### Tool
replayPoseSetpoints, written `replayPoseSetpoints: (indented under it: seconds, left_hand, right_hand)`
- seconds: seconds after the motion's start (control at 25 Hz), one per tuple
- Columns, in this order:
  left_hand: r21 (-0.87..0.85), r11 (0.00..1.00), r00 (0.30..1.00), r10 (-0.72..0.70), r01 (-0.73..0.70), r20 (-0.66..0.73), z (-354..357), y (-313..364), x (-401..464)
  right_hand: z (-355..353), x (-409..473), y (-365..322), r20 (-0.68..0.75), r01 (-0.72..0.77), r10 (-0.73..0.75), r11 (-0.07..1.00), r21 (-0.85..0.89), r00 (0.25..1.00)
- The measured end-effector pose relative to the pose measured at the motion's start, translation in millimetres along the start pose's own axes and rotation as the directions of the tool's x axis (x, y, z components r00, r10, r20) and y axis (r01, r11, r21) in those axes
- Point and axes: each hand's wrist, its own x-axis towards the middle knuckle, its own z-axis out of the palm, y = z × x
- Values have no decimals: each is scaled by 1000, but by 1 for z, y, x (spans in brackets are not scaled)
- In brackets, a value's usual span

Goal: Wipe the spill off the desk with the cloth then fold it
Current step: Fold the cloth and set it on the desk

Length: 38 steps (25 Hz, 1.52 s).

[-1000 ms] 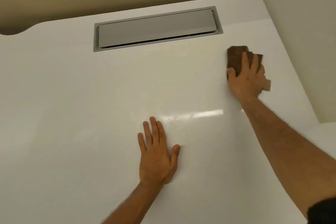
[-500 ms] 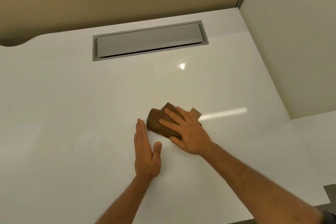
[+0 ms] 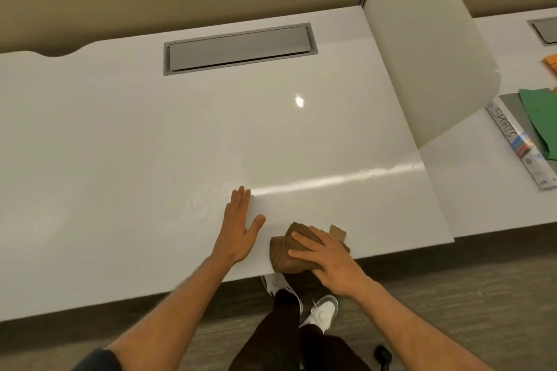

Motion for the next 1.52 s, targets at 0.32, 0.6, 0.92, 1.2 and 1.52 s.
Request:
replayPoseSetpoints:
  seconds: [0.32,0.6,0.92,1.2,1.52]
  left_hand:
    - [35,999,999,-5,6,-32,11,36,-95]
    - [-104,990,993,100,-93,59,22,112,-127]
    - [-670,742,995,76,-17,60,1,178,-145]
    - [-644,752,990,91,-141,-111,-35,199,-134]
    - [-550,814,982,135,-188,-135,-101,202,-86]
  right_hand:
    - [-26,-118,-3,-167,-277,397,831,482,902]
    - [-89,-147,-61,-267,-130,502,624,770,823]
    - [-130,-147,-123,-401,89,361,639,764,842]
    - [-138,-115,-127,-388,35,531,557,830,754]
    - [-181,-47,-146,-409,27,463,636,771,786]
